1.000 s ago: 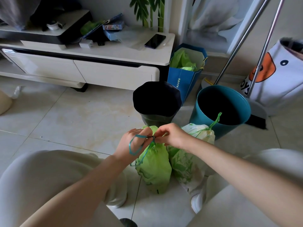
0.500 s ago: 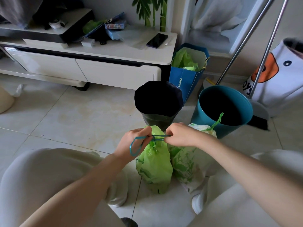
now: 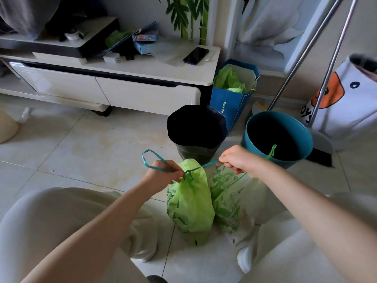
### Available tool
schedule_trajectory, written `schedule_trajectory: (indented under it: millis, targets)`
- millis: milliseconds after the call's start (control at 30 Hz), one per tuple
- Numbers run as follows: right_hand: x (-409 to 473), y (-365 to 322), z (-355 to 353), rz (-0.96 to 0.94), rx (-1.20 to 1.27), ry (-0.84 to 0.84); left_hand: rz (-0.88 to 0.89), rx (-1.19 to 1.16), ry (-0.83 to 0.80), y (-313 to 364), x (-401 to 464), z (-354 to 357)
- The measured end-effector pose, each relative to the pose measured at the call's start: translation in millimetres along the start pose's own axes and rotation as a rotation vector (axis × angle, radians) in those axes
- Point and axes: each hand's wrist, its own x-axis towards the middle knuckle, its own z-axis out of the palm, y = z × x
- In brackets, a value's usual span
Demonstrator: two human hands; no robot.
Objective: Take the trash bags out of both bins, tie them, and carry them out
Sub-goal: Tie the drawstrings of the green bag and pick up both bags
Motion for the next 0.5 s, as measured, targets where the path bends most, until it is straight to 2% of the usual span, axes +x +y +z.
schedule_trajectory:
  millis: [100, 200, 400, 500]
  targets:
    - [9, 9, -1, 0.116, -0.063, 0.053, -0.201, -0.016, -0.032, -8, -1, -8]
    - [11, 13, 0, 0.153, -0.058, 0.089, -0.35, -0.094, -0.029, -10, -5, -13]
    - [9, 13, -13, 0.15, 0.129, 0.194, -0.396, -0.382, 0.156, -9, -8, -37]
    - [6, 12, -21, 0.141, 0.355, 0.187, -0.425, -0.564, 0.204, -5, -10, -53]
